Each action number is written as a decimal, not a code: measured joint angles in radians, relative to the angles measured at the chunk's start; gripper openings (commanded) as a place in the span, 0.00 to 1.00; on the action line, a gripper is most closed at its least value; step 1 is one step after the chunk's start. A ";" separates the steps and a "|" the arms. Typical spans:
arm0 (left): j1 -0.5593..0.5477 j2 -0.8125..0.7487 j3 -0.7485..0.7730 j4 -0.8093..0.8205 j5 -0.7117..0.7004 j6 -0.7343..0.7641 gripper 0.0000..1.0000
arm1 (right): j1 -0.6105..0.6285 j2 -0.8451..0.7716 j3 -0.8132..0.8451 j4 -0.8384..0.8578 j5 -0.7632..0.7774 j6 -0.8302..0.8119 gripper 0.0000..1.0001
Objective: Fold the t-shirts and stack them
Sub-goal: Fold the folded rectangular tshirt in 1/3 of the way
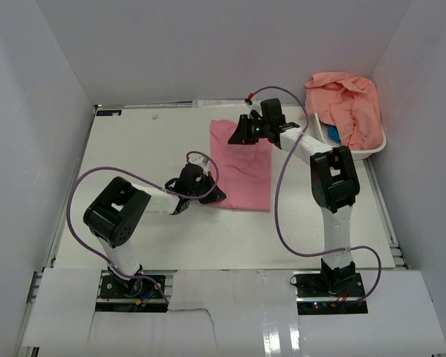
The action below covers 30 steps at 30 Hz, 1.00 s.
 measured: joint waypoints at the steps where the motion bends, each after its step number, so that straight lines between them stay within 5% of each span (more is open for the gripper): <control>1: -0.002 -0.008 -0.003 -0.008 0.000 0.000 0.00 | 0.000 -0.052 -0.050 0.013 0.001 -0.003 0.24; 9: -0.015 -0.094 -0.021 -0.143 -0.019 0.016 0.00 | 0.002 -0.426 -0.516 0.115 0.007 -0.022 0.20; 17: -0.020 -0.111 -0.021 -0.193 -0.049 0.020 0.00 | 0.002 -0.306 -0.632 0.199 -0.055 -0.021 0.15; 30: -0.021 -0.119 -0.024 -0.205 -0.072 0.031 0.00 | -0.006 -0.163 -0.578 0.289 -0.070 0.004 0.11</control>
